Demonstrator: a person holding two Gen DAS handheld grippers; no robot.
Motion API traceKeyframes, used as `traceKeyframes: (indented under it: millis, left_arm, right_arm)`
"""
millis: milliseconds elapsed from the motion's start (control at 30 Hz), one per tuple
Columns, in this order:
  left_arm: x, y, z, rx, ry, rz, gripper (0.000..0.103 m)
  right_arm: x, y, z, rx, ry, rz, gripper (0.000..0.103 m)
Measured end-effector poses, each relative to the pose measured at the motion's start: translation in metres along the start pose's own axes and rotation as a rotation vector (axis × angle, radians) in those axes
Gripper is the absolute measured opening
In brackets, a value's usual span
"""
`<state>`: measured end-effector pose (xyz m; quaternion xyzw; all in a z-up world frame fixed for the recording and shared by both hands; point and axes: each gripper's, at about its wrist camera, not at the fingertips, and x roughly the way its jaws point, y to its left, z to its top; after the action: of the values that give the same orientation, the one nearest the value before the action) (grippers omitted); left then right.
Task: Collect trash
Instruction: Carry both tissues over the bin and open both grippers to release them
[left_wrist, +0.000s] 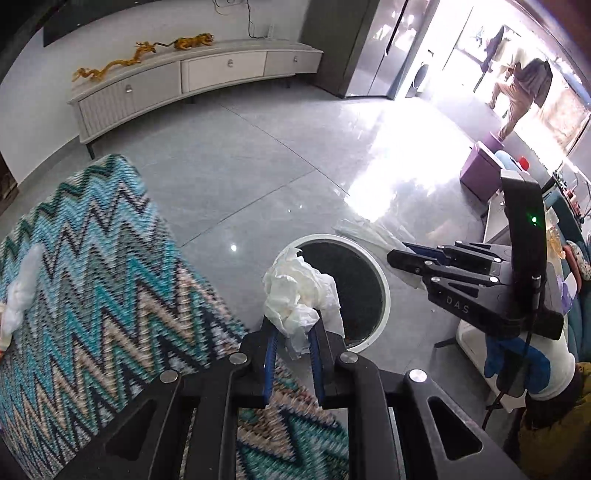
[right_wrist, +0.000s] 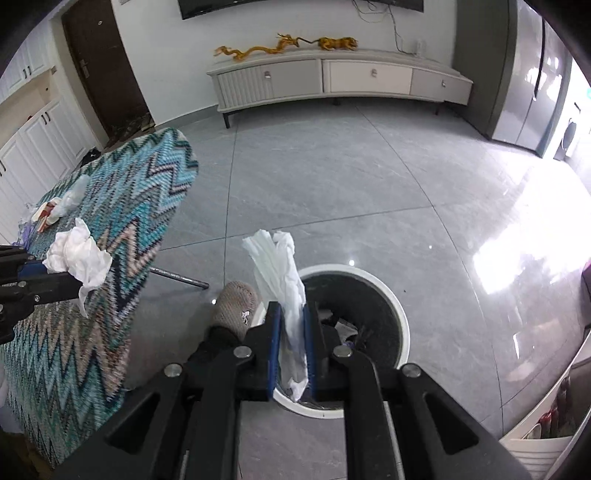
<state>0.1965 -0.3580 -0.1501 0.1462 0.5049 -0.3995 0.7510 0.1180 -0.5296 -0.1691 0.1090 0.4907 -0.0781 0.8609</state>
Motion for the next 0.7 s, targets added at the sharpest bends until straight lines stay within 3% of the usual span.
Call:
traceKeyframes:
  millis: [300,500,600,700]
  left_arm:
    - [0.099,-0.030,0.035,-0.038,0.143,-0.026,0.019]
    - [0.134,-0.020,0.044,-0.120,0.173,-0.064,0.036]
    - [0.139,-0.019,0.043,-0.134,0.177,-0.058,0.052]
    - [0.140,-0.018,0.043,-0.131,0.168,-0.075,0.056]
  right_arm:
    - [0.074,-0.059,-0.035,0.156,0.111,0.025,0.013]
    - [0.108,-0.080,-0.046,0.225,0.142,0.034,0.014]
    - [0.115,-0.087,-0.049,0.243,0.149,0.028,0.023]
    - [0.116,-0.089,-0.050,0.248,0.145,0.022,0.039]
